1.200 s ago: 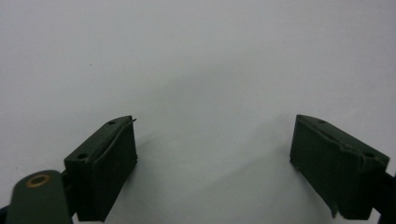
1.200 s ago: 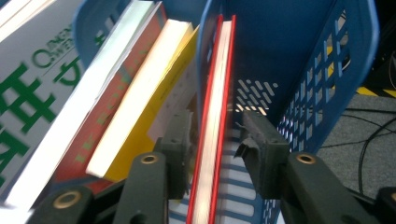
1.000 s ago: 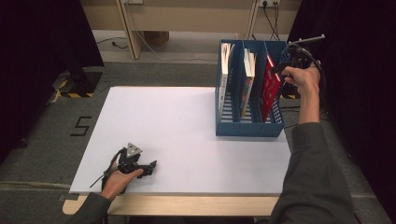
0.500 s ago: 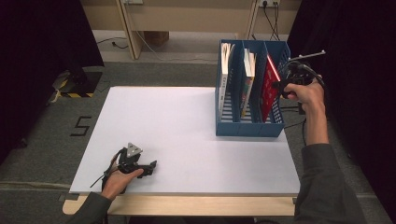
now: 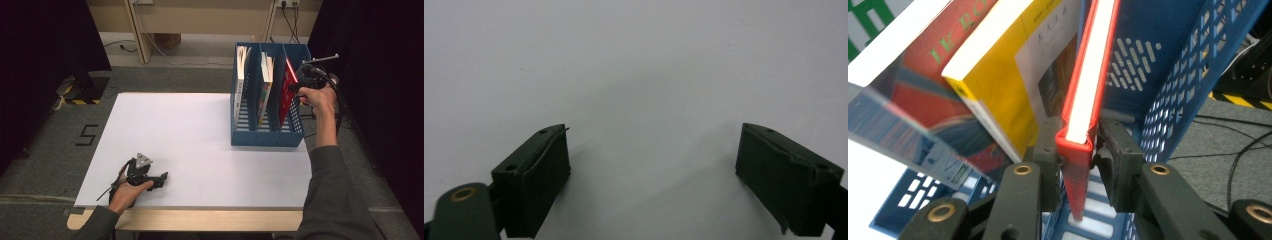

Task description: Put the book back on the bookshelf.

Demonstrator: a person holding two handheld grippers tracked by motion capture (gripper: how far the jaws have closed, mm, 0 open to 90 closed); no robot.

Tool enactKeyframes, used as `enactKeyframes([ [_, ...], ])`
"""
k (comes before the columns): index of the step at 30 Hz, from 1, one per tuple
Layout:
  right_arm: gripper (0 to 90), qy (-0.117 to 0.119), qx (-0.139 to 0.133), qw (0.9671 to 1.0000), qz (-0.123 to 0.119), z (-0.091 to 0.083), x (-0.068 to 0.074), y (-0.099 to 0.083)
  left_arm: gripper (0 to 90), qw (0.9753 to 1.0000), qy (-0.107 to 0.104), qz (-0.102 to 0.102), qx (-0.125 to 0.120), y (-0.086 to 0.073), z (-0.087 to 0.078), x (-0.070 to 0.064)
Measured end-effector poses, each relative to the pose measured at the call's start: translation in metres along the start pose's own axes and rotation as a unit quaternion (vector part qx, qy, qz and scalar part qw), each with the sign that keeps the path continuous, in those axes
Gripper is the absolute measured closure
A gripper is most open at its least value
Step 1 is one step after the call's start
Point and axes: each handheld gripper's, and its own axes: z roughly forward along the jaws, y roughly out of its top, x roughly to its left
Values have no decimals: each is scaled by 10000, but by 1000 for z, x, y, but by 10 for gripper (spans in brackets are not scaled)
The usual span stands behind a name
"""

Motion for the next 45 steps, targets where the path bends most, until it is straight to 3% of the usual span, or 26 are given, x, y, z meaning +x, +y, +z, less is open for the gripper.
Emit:
enactKeyframes([
  [6, 704, -56, 24, 10000, 3, 6, 1, 2, 127, 10000, 0, -2, 0, 0, 0, 0],
  [18, 471, 148, -77, 9998, 68, -8, -1, -14, 126, 10000, -1, 0, 1, 0, 0, 0],
  [27, 300, 472, -130, 9984, 286, -21, -3, -34, 126, 10000, 0, -6, -2, 0, 0, 0],
  [33, 193, 742, -177, 9967, 262, -24, -2, -48, 126, 10000, -4, -8, -8, 0, 0, 0],
  [45, 169, 863, -212, 9959, 142, -31, 9, -74, 126, 10000, -3, -8, -5, 0, 0, 0],
])
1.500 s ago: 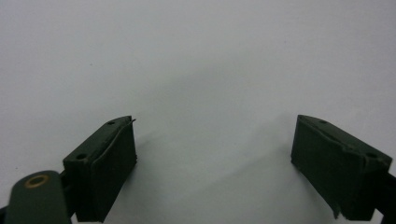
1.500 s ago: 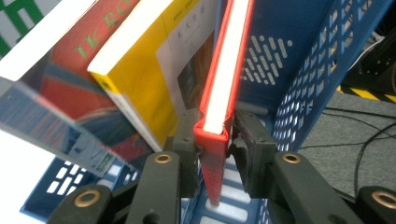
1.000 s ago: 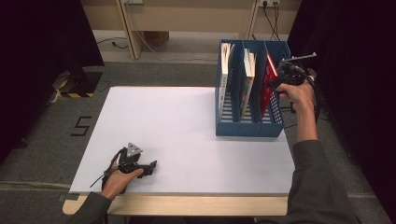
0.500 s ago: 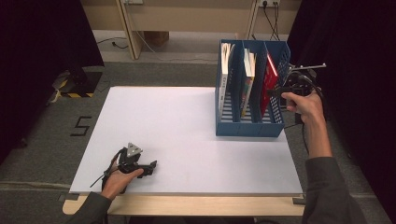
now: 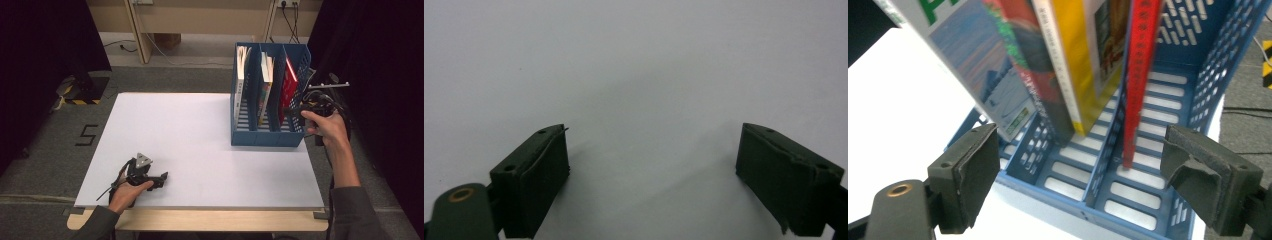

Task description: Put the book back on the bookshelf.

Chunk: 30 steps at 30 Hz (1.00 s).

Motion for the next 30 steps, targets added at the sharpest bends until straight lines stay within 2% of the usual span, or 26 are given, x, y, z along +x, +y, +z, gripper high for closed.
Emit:
enactKeyframes([
  [2, 166, 23, -37, 10000, 20, -1, 3, -3, 125, 10000, 0, 1, 2, 0, 0, 0],
  [12, 165, 114, -100, 9997, -191, -4, 21, -17, 125, 10000, -2, 1, 1, 0, 0, 0],
  [21, 165, 157, -14, 9991, -400, 7, 36, -39, 125, 10000, -5, 1, -3, 0, 0, 0],
  [30, 168, 382, 48, 9974, -607, 14, 54, -58, 125, 10000, -8, 0, -2, 0, 0, 0],
])
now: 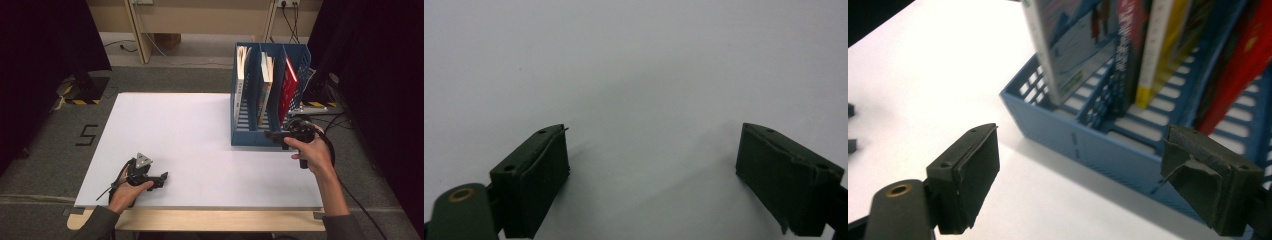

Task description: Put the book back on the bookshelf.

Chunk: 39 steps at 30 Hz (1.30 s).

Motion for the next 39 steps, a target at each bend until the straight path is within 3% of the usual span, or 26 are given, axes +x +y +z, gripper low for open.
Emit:
enactKeyframes([
  [10, 169, 69, 67, 9997, -223, 7, 17, -16, 125, 10000, 4, 1, -3, 0, 0, 0],
  [13, 174, 308, 37, 9994, -160, 9, 22, -19, 126, 10000, 4, 4, -1, 0, 0, 0],
  [18, 175, 514, 48, 9986, -60, 15, 27, -29, 125, 10000, 3, 3, -3, 0, 0, 0],
  [27, 181, 741, 145, 9971, -26, 29, 33, -53, 126, 10000, 6, 1, -5, 0, 0, 0],
  [39, 194, 838, 416, 9956, 43, 45, 35, -88, 127, 10000, 3, 11, 1, 0, 0, 0],
])
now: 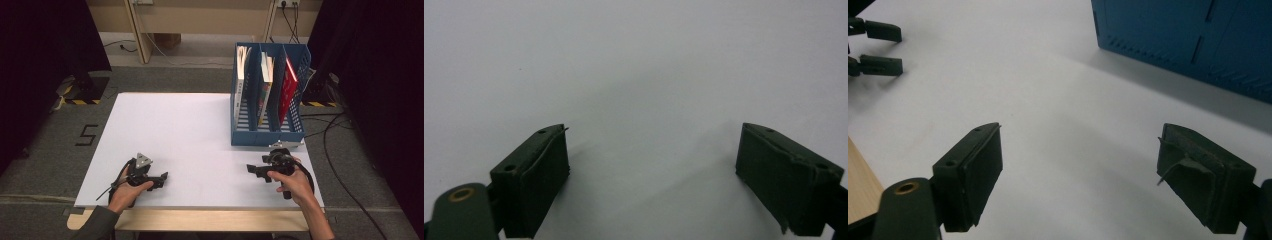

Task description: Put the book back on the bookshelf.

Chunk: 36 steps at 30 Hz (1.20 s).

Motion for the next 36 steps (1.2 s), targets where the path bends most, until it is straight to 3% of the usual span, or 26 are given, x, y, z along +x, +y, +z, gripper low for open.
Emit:
enactKeyframes([
  [4, 196, 166, 54, 9998, 85, 6, 2, -13, 127, 10000, 1, 1, -2, 0, 0, 0],
  [17, 203, 23, 361, 9993, 35, 22, 6, -33, 128, 10000, -1, 15, 0, 0, 0, 0],
  [22, 187, -41, 336, 9994, -84, 24, 9, -37, 132, 10000, 2, 24, -9, 0, 0, 0],
  [30, 155, -221, 278, 9980, -530, 27, 16, -42, 133, 10000, -5, 20, -11, 0, 0, 0],
  [36, 154, -237, 174, 9978, -589, 27, 16, -45, 133, 10000, -6, 20, -11, 0, 0, 0],
])
